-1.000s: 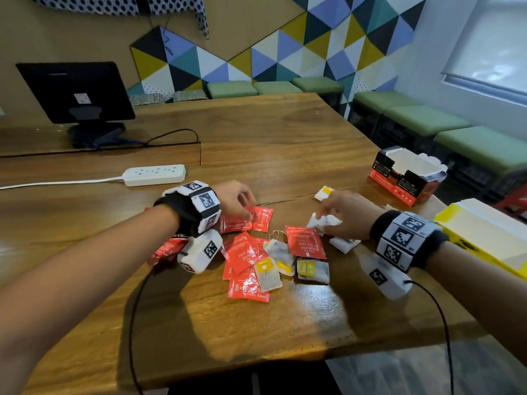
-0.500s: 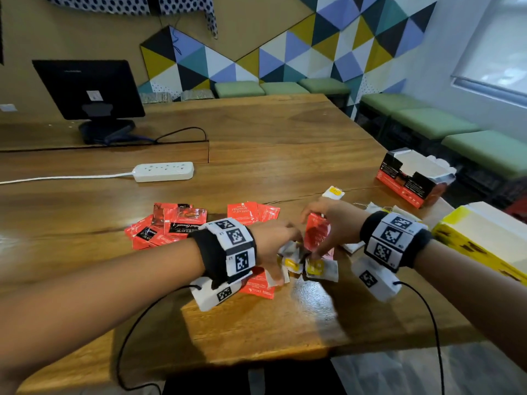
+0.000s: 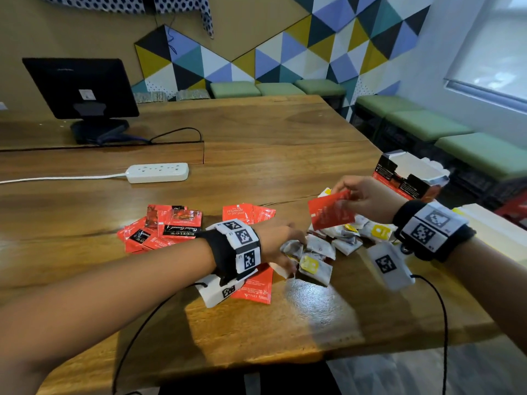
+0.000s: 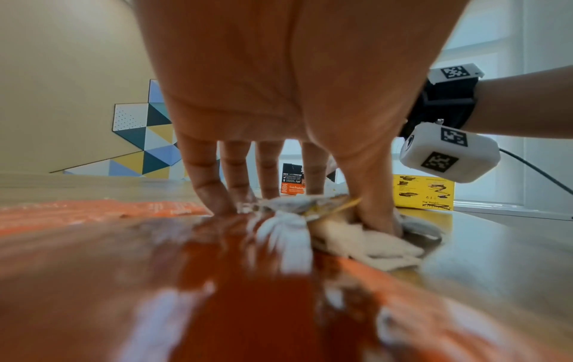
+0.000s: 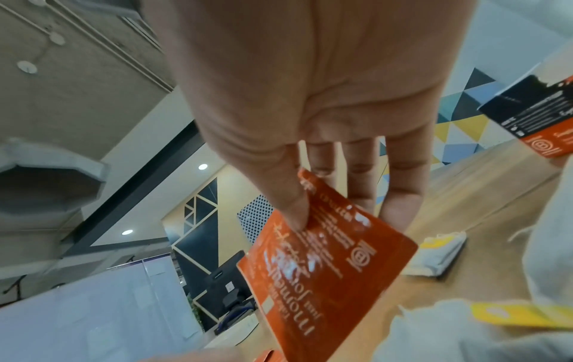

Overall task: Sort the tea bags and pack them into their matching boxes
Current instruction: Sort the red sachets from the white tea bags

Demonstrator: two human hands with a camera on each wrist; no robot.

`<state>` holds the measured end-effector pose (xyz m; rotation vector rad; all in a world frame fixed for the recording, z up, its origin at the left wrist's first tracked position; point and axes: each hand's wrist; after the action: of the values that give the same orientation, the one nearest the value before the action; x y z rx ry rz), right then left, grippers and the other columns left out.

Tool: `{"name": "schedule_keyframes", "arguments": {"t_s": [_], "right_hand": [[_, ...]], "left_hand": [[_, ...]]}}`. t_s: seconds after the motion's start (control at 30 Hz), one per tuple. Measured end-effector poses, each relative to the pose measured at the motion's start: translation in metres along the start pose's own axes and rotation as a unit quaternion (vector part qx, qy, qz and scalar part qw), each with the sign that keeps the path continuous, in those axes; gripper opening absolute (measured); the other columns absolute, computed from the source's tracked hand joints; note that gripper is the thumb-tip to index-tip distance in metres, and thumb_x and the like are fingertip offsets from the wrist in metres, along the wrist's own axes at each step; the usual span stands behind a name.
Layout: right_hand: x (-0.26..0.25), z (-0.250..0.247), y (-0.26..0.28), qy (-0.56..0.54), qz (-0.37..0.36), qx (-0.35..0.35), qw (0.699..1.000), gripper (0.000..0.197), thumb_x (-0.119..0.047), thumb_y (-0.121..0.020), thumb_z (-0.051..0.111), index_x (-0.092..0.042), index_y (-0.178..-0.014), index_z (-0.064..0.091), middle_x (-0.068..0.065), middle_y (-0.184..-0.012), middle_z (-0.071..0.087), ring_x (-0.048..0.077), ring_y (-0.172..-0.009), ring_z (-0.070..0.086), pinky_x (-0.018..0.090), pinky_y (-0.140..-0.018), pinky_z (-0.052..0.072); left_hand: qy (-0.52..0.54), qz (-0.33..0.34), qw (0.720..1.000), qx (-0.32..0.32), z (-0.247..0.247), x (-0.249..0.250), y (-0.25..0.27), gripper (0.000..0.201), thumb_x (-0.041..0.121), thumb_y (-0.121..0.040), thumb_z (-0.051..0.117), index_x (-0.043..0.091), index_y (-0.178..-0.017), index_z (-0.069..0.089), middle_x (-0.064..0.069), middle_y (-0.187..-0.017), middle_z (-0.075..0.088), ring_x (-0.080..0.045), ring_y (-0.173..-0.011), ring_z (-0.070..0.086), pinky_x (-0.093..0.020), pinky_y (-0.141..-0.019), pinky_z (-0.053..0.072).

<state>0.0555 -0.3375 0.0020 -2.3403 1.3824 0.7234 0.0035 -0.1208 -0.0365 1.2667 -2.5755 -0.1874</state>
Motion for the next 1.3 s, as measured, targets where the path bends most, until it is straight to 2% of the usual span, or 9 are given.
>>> {"name": "schedule_keyframes", "arguments": {"t_s": [0.23, 0.4, 0.53, 0.67, 0.83, 1.0, 1.13, 1.2, 1.3], "right_hand": [[0.008, -0.004, 0.006, -0.013, 0.022, 0.031, 0.999, 0.026, -0.008, -0.085, 0.061, -0.033, -0.08, 0.055, -0.005, -0.09, 0.061, 0.023, -0.088, 0.063, 0.046, -0.081, 0.055], [0.013, 0.0, 0.01, -0.032, 0.068, 0.069, 0.995, 0.02, -0.008, -0.086, 0.059, -0.027, -0.085, 0.053, -0.002, -0.091, 0.059, 0.027, -0.091, 0.063, 0.044, -0.075, 0.056], [0.017, 0.007, 0.012, -0.056, 0.115, 0.089, 0.988, 0.028, -0.004, -0.088, 0.054, -0.022, -0.107, 0.045, 0.009, -0.107, 0.058, 0.026, -0.091, 0.062, 0.034, -0.063, 0.056], [0.015, 0.011, 0.015, -0.046, 0.127, 0.081, 0.987, 0.03, -0.005, -0.09, 0.052, -0.02, -0.115, 0.046, 0.004, -0.112, 0.051, 0.021, -0.098, 0.055, 0.022, -0.057, 0.049], [0.016, 0.009, 0.019, -0.048, 0.133, 0.084, 0.986, 0.025, -0.006, -0.09, 0.052, -0.022, -0.109, 0.048, 0.002, -0.113, 0.05, 0.022, -0.101, 0.054, 0.03, -0.065, 0.054], [0.021, 0.01, 0.023, -0.036, 0.138, 0.093, 0.985, 0.024, -0.006, -0.09, 0.052, -0.02, -0.109, 0.05, 0.003, -0.113, 0.053, 0.02, -0.1, 0.053, 0.023, -0.06, 0.05], [0.026, 0.008, 0.028, -0.028, 0.149, 0.136, 0.979, 0.021, -0.006, -0.09, 0.051, -0.019, -0.106, 0.052, 0.001, -0.108, 0.05, 0.019, -0.099, 0.051, 0.026, -0.064, 0.052], [0.029, 0.004, 0.03, -0.037, 0.153, 0.158, 0.975, 0.02, -0.005, -0.089, 0.051, -0.019, -0.103, 0.052, 0.002, -0.105, 0.049, 0.019, -0.096, 0.051, 0.02, -0.056, 0.047], [0.032, -0.001, 0.033, -0.053, 0.16, 0.171, 0.971, 0.022, -0.005, -0.09, 0.05, -0.013, -0.11, 0.054, 0.002, -0.104, 0.049, 0.019, -0.092, 0.052, 0.017, -0.05, 0.044]], "left_hand": [[0.039, -0.023, 0.996, 0.073, -0.002, -0.005, -0.007, 0.036, 0.03, -0.086, 0.062, 0.014, -0.117, 0.055, -0.006, -0.113, 0.057, -0.02, -0.094, 0.053, -0.026, -0.073, 0.037], [0.221, -0.056, 0.962, 0.149, -0.013, -0.001, -0.013, 0.015, 0.03, -0.089, 0.057, 0.016, -0.091, 0.055, -0.001, -0.087, 0.06, -0.019, -0.078, 0.056, -0.027, -0.061, 0.039], [0.28, -0.046, 0.953, 0.106, -0.012, 0.014, -0.016, 0.027, 0.028, -0.091, 0.055, 0.005, -0.107, 0.056, -0.012, -0.098, 0.065, -0.018, -0.075, 0.056, -0.022, -0.056, 0.04], [0.188, -0.056, 0.979, 0.053, 0.0, 0.023, -0.027, 0.041, 0.027, -0.086, 0.062, 0.008, -0.121, 0.051, -0.014, -0.12, 0.057, -0.025, -0.107, 0.055, -0.032, -0.086, 0.045], [0.172, -0.06, 0.983, 0.0, 0.006, 0.031, -0.026, 0.072, 0.04, -0.068, 0.079, 0.021, -0.128, 0.043, -0.007, -0.126, 0.039, -0.022, -0.113, 0.044, -0.027, -0.084, 0.037], [0.144, -0.034, 0.989, 0.017, 0.005, 0.028, -0.029, 0.068, 0.027, -0.07, 0.078, 0.016, -0.13, 0.047, -0.007, -0.126, 0.048, -0.023, -0.116, 0.048, -0.03, -0.094, 0.043], [0.155, -0.037, 0.987, 0.027, -0.004, 0.019, -0.033, 0.04, 0.023, -0.076, 0.071, 0.011, -0.112, 0.058, -0.009, -0.113, 0.061, -0.024, -0.101, 0.056, -0.034, -0.087, 0.046], [0.204, -0.048, 0.976, 0.061, -0.008, 0.011, -0.036, 0.023, 0.019, -0.077, 0.069, 0.013, -0.098, 0.062, -0.006, -0.099, 0.067, -0.021, -0.087, 0.059, -0.034, -0.08, 0.048], [0.292, -0.064, 0.948, 0.112, -0.019, 0.004, -0.043, 0.016, 0.01, -0.078, 0.065, 0.009, -0.094, 0.064, 0.001, -0.079, 0.062, -0.006, -0.065, 0.055, -0.019, -0.064, 0.046]]}}
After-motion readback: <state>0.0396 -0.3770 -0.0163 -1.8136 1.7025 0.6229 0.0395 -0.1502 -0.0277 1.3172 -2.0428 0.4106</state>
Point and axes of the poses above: each hand's wrist, its own y-axis away from the middle knuckle, its own z-axis out of the palm, x = y × z
